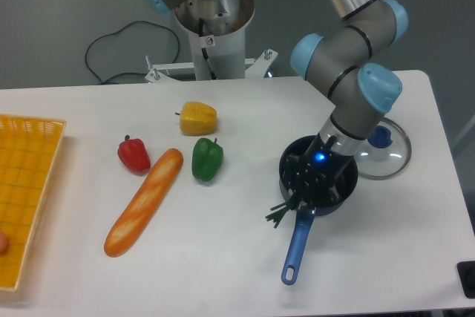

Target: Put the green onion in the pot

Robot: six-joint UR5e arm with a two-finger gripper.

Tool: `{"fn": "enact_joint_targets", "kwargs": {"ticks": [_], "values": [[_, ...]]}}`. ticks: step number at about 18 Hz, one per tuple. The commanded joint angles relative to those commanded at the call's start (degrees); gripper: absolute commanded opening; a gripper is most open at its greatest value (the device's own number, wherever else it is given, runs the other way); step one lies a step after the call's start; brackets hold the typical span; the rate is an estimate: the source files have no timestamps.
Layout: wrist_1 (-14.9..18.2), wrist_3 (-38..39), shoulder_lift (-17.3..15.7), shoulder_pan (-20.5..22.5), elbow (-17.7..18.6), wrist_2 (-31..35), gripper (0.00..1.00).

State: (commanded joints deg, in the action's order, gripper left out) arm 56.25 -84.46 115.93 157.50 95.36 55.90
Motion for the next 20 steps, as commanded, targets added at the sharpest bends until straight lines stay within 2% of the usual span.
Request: {"fn": "enact_joint_targets", "kwargs": {"ticks": [6, 8, 20], "values": [[0.09, -0.35, 0.0, 0.0, 0.44, 0.26, 0.11], [0.09, -0.35, 0.0, 0.0, 0.61, 0.26, 0.16], [0.18, -0.61, -0.09, 0.0, 1.05, 0.44, 0.16]]}}
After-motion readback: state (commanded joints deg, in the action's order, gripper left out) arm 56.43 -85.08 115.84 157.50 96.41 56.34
